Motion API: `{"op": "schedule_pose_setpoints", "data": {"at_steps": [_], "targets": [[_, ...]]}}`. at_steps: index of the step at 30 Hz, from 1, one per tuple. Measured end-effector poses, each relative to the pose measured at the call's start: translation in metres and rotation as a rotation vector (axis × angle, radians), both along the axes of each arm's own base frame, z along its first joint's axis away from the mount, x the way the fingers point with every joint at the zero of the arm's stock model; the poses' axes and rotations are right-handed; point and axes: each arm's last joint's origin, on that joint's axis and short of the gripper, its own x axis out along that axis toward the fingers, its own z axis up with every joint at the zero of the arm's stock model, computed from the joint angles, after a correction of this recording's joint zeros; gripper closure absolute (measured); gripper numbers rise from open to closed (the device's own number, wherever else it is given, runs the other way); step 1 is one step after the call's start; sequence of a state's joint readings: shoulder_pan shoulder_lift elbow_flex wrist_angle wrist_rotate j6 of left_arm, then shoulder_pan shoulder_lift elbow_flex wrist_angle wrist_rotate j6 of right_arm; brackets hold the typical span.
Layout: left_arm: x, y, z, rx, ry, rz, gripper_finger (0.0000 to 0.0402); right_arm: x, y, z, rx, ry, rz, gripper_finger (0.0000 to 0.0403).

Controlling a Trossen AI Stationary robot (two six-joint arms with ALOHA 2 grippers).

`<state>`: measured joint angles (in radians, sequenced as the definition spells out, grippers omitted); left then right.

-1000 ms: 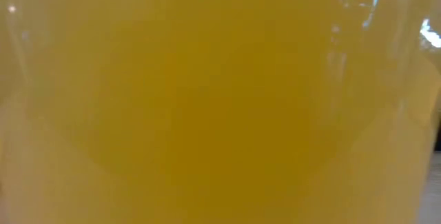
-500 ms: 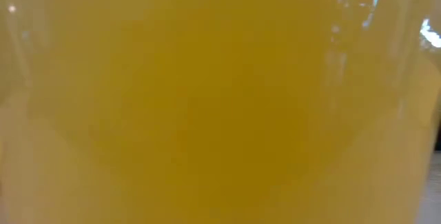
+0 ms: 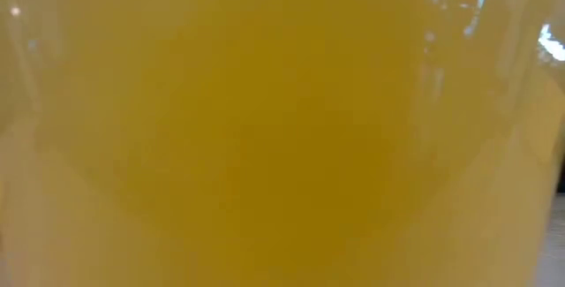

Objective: Pick & Place Mini bowls
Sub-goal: Put the white patterned bowl on the shelf

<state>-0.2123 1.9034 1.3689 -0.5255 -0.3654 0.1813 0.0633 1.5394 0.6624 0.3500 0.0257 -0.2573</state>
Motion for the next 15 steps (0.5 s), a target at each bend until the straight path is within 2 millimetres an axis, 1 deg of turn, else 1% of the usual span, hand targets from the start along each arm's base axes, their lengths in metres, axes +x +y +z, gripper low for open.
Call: {"op": "schedule_pose_setpoints", "data": {"at_steps": [3, 7, 11, 15], "targets": [[0.000, 0.000, 0.000, 0.000, 0.001, 0.000, 0.0394, 0.008, 0.004, 0.000, -0.034, -0.003, 0.035, 0.0286], [0.000, 0.000, 0.000, 0.000, -0.003, 0.001, 0.0387, 0.012, 0.006, -0.003, -0.051, 0.012, 0.054, 0.0286], [0.000, 0.000, 0.000, 0.014, -0.016, 0.031, 0.0395, 0.013, 0.009, -0.010, -0.080, 0.040, 0.083, 0.0286], [0.000, 0.000, 0.000, -0.006, -0.027, 0.065, 0.0398, 0.013, 0.013, -0.019, -0.152, 0.068, 0.112, 0.0286]]}}
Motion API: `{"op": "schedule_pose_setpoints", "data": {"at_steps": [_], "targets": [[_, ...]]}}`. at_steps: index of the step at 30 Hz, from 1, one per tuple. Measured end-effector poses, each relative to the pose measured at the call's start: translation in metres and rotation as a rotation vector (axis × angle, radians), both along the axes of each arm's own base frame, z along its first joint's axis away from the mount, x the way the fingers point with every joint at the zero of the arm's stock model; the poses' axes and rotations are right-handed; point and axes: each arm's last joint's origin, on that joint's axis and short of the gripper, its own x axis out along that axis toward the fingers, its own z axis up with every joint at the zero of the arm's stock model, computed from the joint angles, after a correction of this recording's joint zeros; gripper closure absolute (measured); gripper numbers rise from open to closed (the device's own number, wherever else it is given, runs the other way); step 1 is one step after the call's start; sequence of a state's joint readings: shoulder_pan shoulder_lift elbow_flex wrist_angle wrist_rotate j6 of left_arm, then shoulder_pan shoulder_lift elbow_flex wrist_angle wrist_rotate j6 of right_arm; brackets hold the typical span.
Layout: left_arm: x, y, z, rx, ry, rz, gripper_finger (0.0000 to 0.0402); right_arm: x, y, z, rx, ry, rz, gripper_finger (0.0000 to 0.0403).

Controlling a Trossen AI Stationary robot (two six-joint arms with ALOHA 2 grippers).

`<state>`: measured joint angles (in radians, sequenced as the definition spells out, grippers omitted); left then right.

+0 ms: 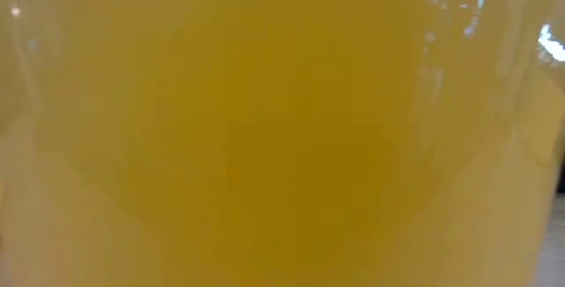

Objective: Pick & Place Mini bowls
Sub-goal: Put the white patterned bowl on the shelf

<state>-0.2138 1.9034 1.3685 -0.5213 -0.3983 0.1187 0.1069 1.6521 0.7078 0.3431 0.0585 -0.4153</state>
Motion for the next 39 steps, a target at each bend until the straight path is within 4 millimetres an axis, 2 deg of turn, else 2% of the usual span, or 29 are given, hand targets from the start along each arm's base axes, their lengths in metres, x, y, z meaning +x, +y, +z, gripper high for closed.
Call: {"op": "schedule_pose_setpoints", "data": {"at_steps": [4, 10, 17, 23, 25, 30, 36, 39], "targets": [[0.000, 0.000, 0.000, -0.018, -0.011, 0.033, 0.0373, 0.002, 0.003, -0.006, -0.109, -0.005, 0.020, 0.0286], [-0.007, 0.002, 0.014, -0.039, -0.032, 0.062, 0.0302, 0.004, 0.004, -0.005, -0.190, -0.014, -0.013, 0.0300], [-0.021, 0.005, 0.048, -0.065, -0.108, 0.072, 0.0232, 0.009, 0.005, 0.001, -0.190, -0.016, -0.010, 0.0390], [-0.041, 0.009, 0.078, -0.107, -0.156, 0.119, 0.0207, 0.019, 0.007, 0.011, -0.182, -0.018, 0.030, 0.0398], [-0.047, 0.010, 0.084, -0.122, -0.160, 0.140, 0.0204, 0.027, 0.008, 0.018, -0.153, -0.042, 0.057, 0.0398], [-0.061, 0.013, 0.094, -0.161, -0.140, 0.202, 0.0204, 0.060, 0.010, 0.028, -0.137, -0.042, 0.068, 0.0400], [-0.076, 0.014, 0.093, -0.186, -0.052, 0.285, 0.0203, 0.105, 0.012, 0.021, -0.141, 0.026, 0.072, 0.0401], [-0.083, 0.013, 0.091, -0.198, 0.002, 0.317, 0.0203, 0.116, 0.010, 0.018, -0.146, 0.049, 0.064, 0.0401]]}}
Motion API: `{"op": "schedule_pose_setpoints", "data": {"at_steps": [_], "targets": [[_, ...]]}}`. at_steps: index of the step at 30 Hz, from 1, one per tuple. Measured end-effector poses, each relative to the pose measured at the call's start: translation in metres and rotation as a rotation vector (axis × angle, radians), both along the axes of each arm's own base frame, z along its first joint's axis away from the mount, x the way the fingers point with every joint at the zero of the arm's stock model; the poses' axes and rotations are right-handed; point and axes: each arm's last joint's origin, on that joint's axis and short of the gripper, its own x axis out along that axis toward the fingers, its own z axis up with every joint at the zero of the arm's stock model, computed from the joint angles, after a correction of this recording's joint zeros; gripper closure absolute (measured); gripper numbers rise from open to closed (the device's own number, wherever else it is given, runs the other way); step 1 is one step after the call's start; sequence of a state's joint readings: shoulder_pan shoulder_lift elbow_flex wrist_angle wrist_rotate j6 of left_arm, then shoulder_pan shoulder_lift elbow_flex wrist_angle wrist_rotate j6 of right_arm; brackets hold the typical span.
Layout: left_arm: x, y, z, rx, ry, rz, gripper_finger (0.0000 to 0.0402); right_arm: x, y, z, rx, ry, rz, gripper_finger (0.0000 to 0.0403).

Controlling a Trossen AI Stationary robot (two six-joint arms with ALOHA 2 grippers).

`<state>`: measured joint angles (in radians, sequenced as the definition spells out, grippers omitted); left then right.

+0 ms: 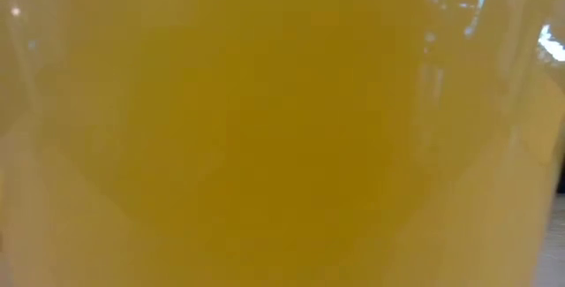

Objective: Pick & Place Mini bowls
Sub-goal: Put the white patterned bowl on the shelf

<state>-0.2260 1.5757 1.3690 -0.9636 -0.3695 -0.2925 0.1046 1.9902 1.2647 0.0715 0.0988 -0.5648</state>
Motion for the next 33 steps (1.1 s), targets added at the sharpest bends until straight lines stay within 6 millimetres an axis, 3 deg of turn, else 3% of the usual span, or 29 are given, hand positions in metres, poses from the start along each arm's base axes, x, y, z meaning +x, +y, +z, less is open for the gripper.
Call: {"op": "schedule_pose_setpoints", "data": {"at_steps": [8, 17, 21, 26, 33], "targets": [[-0.006, -0.003, -0.004, -0.078, 0.075, 0.016, 0.0204, 0.003, -0.006, -0.002, 0.064, -0.004, -0.055, 0.0379], [-0.006, -0.003, -0.004, -0.082, 0.074, 0.015, 0.0204, 0.000, -0.007, -0.001, 0.103, 0.019, -0.109, 0.0274], [-0.005, -0.003, -0.007, -0.083, 0.066, 0.014, 0.0204, -0.013, -0.001, 0.021, 0.086, 0.050, -0.149, 0.0240], [0.000, -0.005, -0.028, -0.107, 0.032, -0.020, 0.0203, -0.045, 0.005, 0.050, 0.094, 0.088, -0.193, 0.0237], [0.005, -0.008, -0.059, -0.169, -0.082, -0.053, 0.0203, -0.122, 0.004, 0.078, 0.220, 0.013, -0.290, 0.0249]]}}
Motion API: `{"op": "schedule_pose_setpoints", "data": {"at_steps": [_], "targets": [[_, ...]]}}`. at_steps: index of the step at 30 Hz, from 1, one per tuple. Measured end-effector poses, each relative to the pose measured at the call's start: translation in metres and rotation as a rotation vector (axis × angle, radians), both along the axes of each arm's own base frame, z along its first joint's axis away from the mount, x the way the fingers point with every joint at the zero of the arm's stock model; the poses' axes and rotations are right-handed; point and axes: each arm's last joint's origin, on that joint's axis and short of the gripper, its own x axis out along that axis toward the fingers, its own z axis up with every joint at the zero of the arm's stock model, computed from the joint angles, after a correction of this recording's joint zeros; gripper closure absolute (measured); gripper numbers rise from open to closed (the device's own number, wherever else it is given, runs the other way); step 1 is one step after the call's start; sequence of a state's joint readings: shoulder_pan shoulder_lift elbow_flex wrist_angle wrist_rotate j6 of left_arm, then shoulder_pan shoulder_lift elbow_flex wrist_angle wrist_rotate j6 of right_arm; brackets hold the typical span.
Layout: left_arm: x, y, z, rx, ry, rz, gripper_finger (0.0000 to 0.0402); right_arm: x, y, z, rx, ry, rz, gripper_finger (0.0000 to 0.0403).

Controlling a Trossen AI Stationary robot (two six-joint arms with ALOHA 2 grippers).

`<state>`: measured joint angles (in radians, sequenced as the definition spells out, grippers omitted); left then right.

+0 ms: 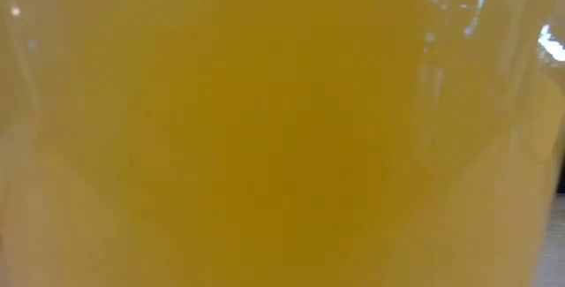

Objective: Pick & Place Mini bowls
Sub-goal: Put the white patterned bowl on the shelf

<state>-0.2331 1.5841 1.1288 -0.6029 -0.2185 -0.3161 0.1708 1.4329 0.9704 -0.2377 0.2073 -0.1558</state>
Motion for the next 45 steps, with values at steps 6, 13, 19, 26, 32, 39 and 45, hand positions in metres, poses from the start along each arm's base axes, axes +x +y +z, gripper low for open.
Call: {"op": "schedule_pose_setpoints", "data": {"at_steps": [6, 13, 19, 26, 32, 39, 45], "targets": [[-0.001, 0.007, -0.025, -0.016, -0.067, 0.019, 0.0203, -0.068, -0.006, 0.008, 0.051, -0.140, -0.155, 0.0238], [-0.007, 0.018, -0.049, -0.035, -0.092, 0.046, 0.0203, -0.113, -0.006, 0.008, 0.132, -0.248, -0.239, 0.0230], [-0.009, 0.026, -0.066, -0.022, -0.030, 0.068, 0.0204, -0.124, -0.004, 0.008, 0.105, -0.244, -0.281, 0.0229], [0.002, 0.025, -0.092, 0.040, 0.068, -0.023, 0.0208, -0.125, -0.004, 0.008, 0.100, -0.244, -0.284, 0.0229], [0.007, 0.025, -0.087, 0.095, 0.044, -0.089, 0.0295, -0.125, -0.005, 0.007, 0.092, -0.232, -0.286, 0.0233], [0.015, 0.023, -0.070, 0.119, 0.024, -0.157, 0.0378, -0.126, -0.005, 0.006, 0.090, -0.228, -0.286, 0.0248], [0.031, 0.013, -0.035, 0.174, 0.024, -0.226, 0.0373, -0.126, -0.005, 0.006, 0.089, -0.225, -0.284, 0.0259]]}}
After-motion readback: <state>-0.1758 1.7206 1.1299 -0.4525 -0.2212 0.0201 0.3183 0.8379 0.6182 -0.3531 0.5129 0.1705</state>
